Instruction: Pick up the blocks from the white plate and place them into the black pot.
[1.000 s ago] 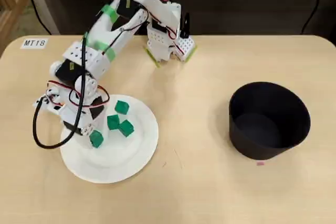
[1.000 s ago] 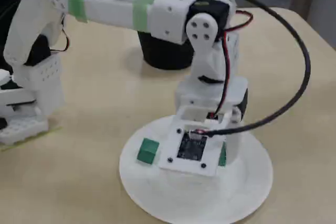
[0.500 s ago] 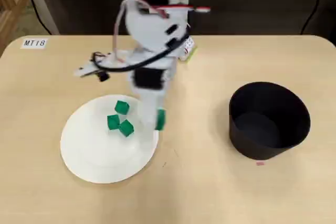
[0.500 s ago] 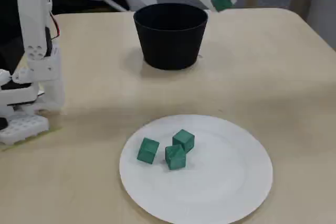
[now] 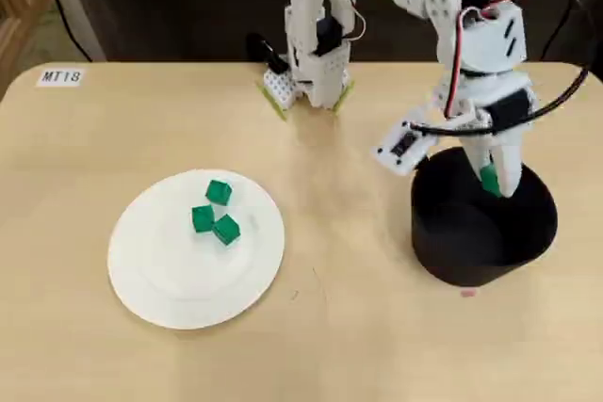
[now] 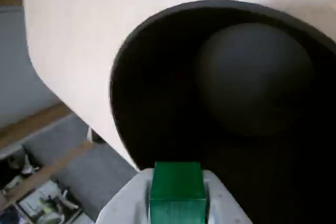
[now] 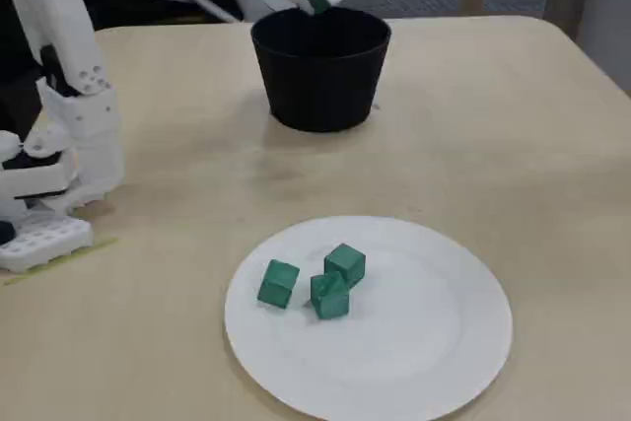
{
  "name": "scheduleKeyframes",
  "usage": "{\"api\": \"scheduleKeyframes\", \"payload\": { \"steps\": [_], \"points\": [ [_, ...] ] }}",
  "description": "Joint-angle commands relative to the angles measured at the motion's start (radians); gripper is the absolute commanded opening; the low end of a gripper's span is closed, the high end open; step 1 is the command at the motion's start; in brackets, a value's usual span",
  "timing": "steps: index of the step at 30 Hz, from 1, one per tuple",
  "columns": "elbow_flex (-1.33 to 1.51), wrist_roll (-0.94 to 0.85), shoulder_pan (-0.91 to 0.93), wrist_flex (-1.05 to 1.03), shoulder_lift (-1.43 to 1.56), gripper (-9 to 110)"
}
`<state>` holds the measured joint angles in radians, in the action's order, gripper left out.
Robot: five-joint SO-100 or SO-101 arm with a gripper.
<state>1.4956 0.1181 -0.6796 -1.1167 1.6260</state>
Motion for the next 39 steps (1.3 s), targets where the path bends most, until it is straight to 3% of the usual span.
{"api": "scheduleKeyframes", "payload": {
  "steps": [1,6,9,11,16,19,24,33,39],
  "points": [
    [0.0,-0.015,-0.008,0.046,-0.006,-3],
    [0.0,-0.006,0.028,0.04,-0.006,-1],
    [0.0,0.003,0.037,0.011,0.009,24],
    [0.0,0.017,0.044,0.0,0.021,26],
    [-0.003,0.009,0.064,-0.002,0.044,21],
    [-0.014,-0.005,0.078,-0.005,0.075,-2],
    [-0.014,-0.031,0.201,-0.061,0.225,-2],
    [0.12,0.052,0.79,-0.287,0.29,-2],
    [0.295,0.155,1.019,-0.27,0.267,-2]
  ]
}}
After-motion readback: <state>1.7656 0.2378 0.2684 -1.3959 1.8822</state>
